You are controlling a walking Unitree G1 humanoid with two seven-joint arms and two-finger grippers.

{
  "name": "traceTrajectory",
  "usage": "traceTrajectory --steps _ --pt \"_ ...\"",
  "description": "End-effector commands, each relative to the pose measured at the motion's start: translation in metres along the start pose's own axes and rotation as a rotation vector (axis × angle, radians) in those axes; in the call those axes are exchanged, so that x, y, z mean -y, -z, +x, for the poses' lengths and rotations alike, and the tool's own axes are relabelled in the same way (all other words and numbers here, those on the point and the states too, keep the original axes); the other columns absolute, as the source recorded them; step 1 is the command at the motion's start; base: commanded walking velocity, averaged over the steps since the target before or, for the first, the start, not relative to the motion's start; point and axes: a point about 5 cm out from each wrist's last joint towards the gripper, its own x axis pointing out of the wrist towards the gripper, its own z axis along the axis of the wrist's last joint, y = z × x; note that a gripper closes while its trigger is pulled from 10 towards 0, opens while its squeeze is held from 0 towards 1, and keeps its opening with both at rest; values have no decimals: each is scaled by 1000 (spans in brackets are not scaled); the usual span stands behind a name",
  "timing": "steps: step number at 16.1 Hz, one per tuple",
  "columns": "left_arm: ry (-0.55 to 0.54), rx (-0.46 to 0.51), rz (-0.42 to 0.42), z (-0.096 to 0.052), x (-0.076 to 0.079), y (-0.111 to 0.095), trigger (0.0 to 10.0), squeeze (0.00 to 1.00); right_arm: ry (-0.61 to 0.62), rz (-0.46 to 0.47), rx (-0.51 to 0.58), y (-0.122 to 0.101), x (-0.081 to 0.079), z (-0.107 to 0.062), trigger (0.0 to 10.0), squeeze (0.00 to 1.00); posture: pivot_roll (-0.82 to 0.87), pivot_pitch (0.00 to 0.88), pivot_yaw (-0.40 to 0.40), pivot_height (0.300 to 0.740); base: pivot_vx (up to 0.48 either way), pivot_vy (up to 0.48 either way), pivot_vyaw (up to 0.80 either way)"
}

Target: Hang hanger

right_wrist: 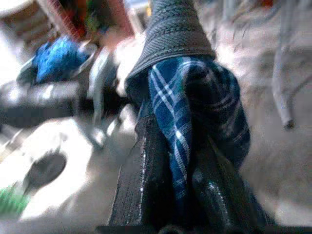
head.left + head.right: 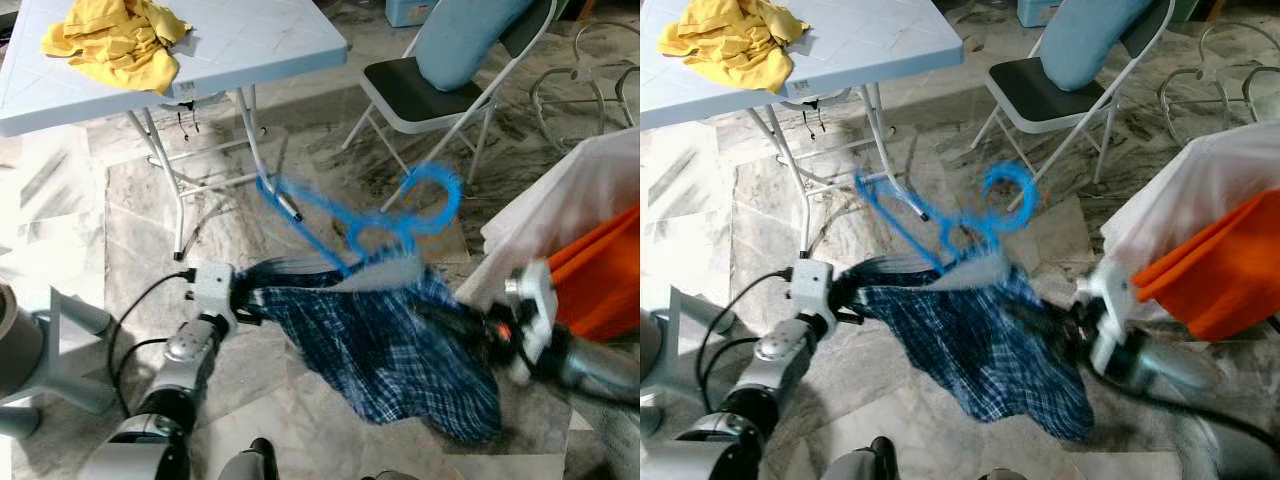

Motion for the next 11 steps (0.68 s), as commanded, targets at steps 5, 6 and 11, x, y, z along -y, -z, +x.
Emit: traceTrajectory --steps 5,6,11 --pt "207 -21 56 -3 41 15 0 0 134 -19 128 -4 -1 45 10000 0 -109 201 35 740 0 0 0" --pt "224 -32 76 -4 47 20 1098 0 108 -38 101 -1 -5 48 10000 0 -109 201 32 740 0 0 0" --pt "369 27 233 -13 61 22 10000 1000 158 -311 -166 20 21 36 10000 0 -104 205 24 740 0 0 0"
